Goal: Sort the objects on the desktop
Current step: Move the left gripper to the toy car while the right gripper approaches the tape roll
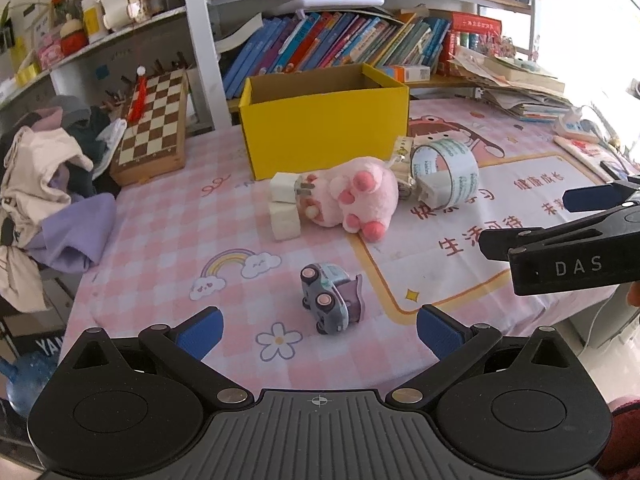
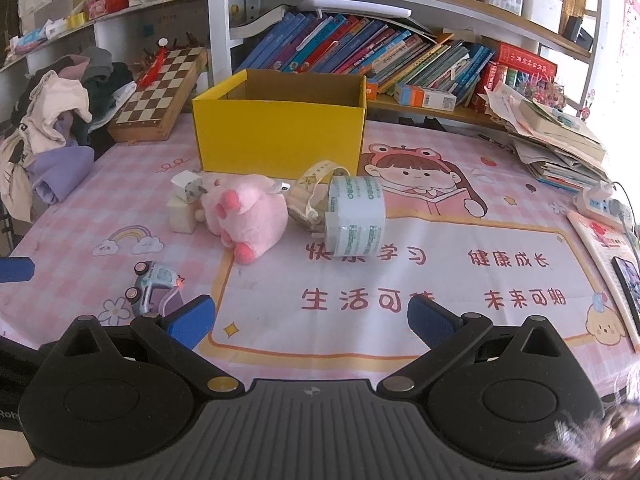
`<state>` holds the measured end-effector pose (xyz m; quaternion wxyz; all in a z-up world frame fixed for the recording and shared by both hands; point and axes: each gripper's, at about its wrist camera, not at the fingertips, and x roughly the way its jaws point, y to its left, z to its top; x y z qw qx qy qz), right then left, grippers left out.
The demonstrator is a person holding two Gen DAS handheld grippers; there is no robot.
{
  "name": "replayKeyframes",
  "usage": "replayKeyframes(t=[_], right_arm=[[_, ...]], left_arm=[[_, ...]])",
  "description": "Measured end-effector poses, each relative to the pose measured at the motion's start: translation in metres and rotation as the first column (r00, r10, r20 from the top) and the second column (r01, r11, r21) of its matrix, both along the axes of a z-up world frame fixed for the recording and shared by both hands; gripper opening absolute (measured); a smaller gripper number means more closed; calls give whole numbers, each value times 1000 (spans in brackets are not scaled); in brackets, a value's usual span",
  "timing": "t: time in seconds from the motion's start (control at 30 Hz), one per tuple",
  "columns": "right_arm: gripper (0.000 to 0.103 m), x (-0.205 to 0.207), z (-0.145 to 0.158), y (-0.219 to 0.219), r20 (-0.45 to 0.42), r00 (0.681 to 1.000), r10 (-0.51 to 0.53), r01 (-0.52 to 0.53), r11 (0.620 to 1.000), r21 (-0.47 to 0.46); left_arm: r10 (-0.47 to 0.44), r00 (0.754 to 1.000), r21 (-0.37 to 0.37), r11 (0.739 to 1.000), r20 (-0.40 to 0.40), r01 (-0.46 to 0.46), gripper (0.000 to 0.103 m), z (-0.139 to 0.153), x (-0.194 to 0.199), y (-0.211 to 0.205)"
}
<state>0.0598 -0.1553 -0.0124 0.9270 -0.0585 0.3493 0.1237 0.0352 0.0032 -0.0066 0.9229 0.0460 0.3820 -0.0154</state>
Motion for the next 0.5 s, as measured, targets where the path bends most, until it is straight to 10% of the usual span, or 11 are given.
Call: replayKeyframes(t=[0.5], right_arm=[[103,34,-1,2,-22,999,34,-35,999,-8]], left_arm=[[50,998,-58,997,-41,-52,103,-10,26,9]])
